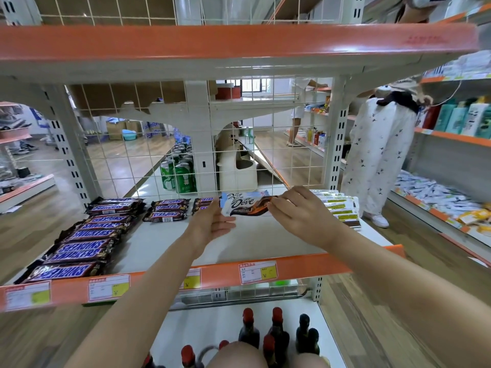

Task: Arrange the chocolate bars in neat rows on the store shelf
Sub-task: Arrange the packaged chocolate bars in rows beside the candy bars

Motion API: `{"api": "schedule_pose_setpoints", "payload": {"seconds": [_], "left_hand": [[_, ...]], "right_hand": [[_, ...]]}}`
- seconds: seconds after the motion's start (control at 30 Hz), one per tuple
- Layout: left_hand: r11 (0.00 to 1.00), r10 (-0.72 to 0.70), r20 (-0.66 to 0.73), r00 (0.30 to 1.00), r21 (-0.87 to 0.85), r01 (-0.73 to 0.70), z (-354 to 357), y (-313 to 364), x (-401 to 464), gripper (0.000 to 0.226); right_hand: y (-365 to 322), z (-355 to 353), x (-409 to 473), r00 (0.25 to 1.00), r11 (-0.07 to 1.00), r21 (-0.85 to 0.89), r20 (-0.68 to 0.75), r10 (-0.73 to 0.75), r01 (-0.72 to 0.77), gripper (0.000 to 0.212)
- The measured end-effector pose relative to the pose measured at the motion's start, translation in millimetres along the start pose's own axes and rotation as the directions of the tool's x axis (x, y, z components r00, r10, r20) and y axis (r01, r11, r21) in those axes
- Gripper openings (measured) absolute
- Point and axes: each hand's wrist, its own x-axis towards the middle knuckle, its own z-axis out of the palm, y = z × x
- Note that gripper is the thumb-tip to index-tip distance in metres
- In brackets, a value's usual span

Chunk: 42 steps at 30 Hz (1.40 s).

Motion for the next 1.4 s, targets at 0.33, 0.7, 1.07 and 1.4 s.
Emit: {"api": "schedule_pose_setpoints", "payload": {"seconds": [0.33,0.7,1.07,1.4], "left_hand": [[0.973,0.064,0.053,0.996,-0.227,-0.051,-5.4,-3.0,-7.4,0.01],[0.954,0.098,-0.043,0.994,-0.28,-0.106,-0.8,-10.5,-5.9,0.016],[0.947,0.133,-0.018,0.991,-0.292,-0.132,3.5,-15.2,-11.7,0.018],[0.985,0.171,-0.015,0.985,-0.034,-0.172,0.5,-15.1,-10.2,0.027]], "right_hand": [[3.0,0.0,-2.8,0.996,0.999,-0.006,-0.086,0.033,-0.034,0.018],[0.7,-11.2,20.3,-0.015,-0.489,0.331,0.817,0.576,-0.807,0.03],[-7.8,-0.5,17.8,0.017,-0.574,0.276,0.91,0.415,-0.771,0.02],[-7.2,2.3,15.4,0.074,-0.515,0.335,0.883,0.463,-0.789,0.014]]}}
